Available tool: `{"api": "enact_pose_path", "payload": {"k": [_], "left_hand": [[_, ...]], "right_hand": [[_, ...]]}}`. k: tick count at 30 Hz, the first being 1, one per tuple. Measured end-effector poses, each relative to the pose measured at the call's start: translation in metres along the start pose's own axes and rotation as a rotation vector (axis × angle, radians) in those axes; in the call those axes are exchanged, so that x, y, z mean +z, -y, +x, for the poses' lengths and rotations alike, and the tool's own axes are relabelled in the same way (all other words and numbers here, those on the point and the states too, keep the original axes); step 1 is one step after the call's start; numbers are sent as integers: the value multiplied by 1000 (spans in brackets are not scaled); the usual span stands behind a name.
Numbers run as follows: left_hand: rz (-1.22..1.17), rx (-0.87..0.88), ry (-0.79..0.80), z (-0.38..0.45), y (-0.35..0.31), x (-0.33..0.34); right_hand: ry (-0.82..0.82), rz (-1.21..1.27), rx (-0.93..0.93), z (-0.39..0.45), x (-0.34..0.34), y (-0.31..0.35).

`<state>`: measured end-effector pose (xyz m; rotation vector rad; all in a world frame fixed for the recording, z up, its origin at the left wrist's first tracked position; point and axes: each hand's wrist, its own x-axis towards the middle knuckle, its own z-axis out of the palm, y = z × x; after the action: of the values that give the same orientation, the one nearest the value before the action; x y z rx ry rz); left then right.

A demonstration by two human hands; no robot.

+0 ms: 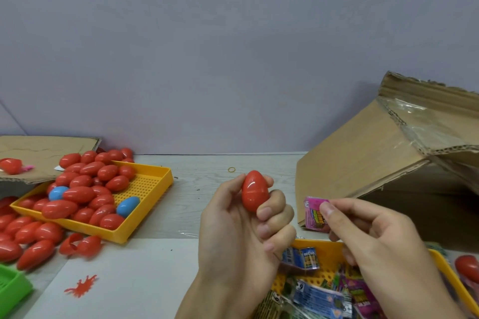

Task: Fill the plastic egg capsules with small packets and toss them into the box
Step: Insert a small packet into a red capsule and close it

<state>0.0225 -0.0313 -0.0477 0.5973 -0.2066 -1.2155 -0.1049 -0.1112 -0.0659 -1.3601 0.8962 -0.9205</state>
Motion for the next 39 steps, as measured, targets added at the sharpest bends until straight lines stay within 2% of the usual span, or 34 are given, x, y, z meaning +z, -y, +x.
{"api": "enact_pose_path", "payload": {"k": [10,13,20,24,30,36,39], "left_hand": [[-200,-31,68,-1,-6,-5],[-193,-25,70,0,-5,-7],[218,228,-182,14,9,-3],[475,316,-239,21,15,-11],[796,358,-184,21,17,-15],[860,305,-90,15,17,-11],[962,332,-43,13,19,-9]], "right_hand": [[7,49,49,0,0,1],[13,56,57,0,0,2],[10,81,62,1,-1,0],[-2,108,58,2,-2,-1],[-61,104,6,3,-2,-3],[-116,52,-41,1,-2,-3],[-114,24,-86,-1,0,0]]}}
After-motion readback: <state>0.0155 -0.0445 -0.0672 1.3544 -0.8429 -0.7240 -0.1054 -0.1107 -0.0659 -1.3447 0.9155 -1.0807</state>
